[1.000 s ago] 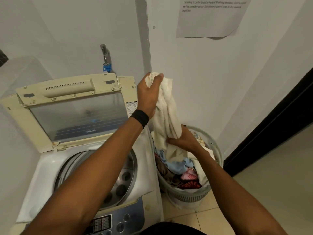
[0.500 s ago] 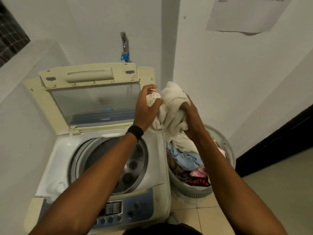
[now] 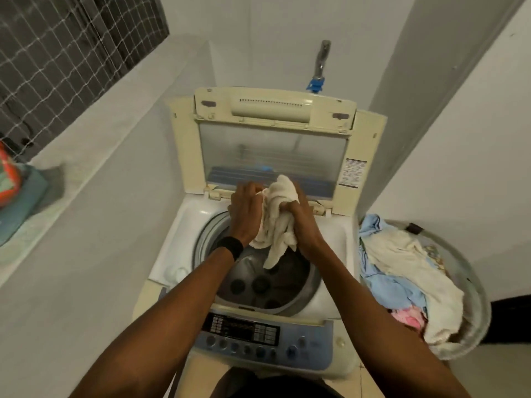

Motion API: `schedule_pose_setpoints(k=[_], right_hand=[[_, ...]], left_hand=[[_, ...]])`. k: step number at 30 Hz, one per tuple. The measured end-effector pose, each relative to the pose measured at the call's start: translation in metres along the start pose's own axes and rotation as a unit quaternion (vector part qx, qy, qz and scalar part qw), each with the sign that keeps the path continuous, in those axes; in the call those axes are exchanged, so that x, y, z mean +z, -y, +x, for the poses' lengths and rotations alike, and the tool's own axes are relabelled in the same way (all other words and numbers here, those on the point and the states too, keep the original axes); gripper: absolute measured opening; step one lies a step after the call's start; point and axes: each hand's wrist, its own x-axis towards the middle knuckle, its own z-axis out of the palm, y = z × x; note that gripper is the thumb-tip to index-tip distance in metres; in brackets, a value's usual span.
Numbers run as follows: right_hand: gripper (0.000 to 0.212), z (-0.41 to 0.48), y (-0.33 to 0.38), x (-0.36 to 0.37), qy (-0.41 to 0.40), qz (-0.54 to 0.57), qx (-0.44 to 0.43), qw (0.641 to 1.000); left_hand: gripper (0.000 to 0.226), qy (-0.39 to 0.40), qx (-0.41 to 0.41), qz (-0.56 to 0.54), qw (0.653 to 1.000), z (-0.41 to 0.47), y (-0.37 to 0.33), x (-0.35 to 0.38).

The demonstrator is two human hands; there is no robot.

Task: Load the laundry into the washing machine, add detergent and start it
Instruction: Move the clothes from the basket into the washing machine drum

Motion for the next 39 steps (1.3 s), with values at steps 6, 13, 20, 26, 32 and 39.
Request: schedule_pose_setpoints(k=[6, 13, 20, 26, 32, 39], right_hand=[[0.068, 0.005, -0.024, 0.037, 0.056, -0.196, 0.090, 0.975], [0.039, 0.000, -0.040, 0.047, 0.062, -0.196, 0.060, 0.977], [0.034, -0.017, -0.036, 0.008, -0.029, -0.224, 0.056, 0.973], [0.027, -0.038, -0.027, -0.066, -0.151, -0.210, 0.045, 0.965], [0.019, -0.060, -0.038, -0.160, -0.218, -0.224, 0.050, 0.949], [0.024, -0.098, -0.072, -0.276, -0.276, -0.269, 0.113, 0.916]], left_hand=[[0.040, 0.130, -0.067, 0.029, 0.989, 0.004, 0.079, -0.020], [0.036, 0.201, -0.085, -0.022, 0.976, 0.008, 0.101, -0.024], [0.029, 0.260, -0.008, -0.026, 0.965, 0.015, 0.067, 0.016], [0.023, 0.317, 0.067, -0.032, 0.945, 0.006, 0.009, 0.079], [0.021, 0.356, 0.048, -0.030, 0.933, -0.016, -0.039, 0.151], [0.021, 0.392, 0.040, -0.018, 0.919, -0.040, -0.069, 0.231]])
